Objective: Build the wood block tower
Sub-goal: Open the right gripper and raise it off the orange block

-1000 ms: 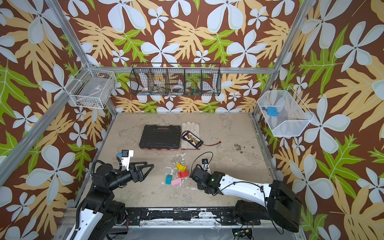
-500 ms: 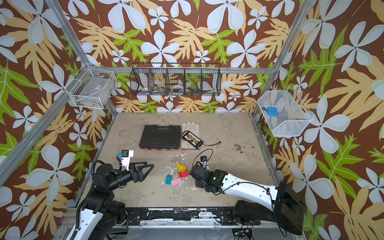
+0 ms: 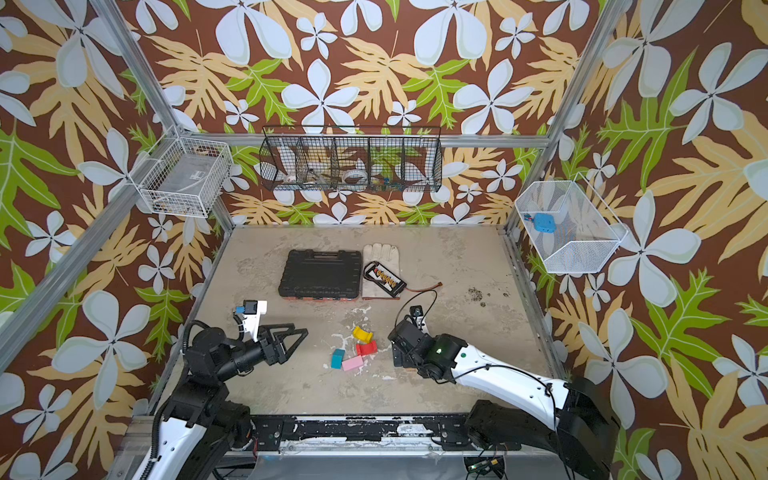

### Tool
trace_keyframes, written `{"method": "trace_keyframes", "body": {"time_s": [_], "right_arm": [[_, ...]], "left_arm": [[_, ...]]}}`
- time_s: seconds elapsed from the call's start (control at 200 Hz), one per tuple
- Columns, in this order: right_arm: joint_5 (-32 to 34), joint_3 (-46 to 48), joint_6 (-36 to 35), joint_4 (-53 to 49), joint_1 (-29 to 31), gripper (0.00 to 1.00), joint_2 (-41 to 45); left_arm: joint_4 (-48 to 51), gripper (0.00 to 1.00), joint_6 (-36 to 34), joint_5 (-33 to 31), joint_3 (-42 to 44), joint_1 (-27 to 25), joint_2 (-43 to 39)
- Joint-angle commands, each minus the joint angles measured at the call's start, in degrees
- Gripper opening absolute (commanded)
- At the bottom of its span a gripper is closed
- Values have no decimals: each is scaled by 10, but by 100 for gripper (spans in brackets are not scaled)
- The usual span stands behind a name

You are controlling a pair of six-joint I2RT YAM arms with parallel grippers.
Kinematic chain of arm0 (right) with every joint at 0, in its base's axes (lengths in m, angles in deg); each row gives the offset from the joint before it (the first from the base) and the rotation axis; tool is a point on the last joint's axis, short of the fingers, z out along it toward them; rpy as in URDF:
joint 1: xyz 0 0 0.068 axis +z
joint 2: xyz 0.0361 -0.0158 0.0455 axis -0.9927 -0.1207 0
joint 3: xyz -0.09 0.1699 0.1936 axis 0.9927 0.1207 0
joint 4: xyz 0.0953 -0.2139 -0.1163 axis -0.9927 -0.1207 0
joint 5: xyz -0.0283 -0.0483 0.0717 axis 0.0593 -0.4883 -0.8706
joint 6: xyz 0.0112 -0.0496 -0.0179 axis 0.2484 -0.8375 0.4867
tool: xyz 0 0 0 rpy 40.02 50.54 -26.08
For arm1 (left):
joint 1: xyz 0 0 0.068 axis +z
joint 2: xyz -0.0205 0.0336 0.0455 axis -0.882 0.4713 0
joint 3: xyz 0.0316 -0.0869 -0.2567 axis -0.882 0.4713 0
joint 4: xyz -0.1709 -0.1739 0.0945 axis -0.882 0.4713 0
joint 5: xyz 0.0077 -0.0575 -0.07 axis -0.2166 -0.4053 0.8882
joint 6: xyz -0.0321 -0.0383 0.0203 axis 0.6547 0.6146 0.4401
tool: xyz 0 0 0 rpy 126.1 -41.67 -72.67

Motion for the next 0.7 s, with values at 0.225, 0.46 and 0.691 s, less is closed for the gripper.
{"method": "trace_keyframes", "body": {"time_s": [0.225,0.46,0.691], "right_arm": [[-29,31,-12,57,-4,95,-32],[-28,40,-4,65,-5,81,-46],[-24,42,4,65,-5,69,-53]], "left_arm": [[-20,100,-3,8,0,1,0],[-20,100,-2,8,0,1,0],[-21,100,-2,9,1,1,0]]}}
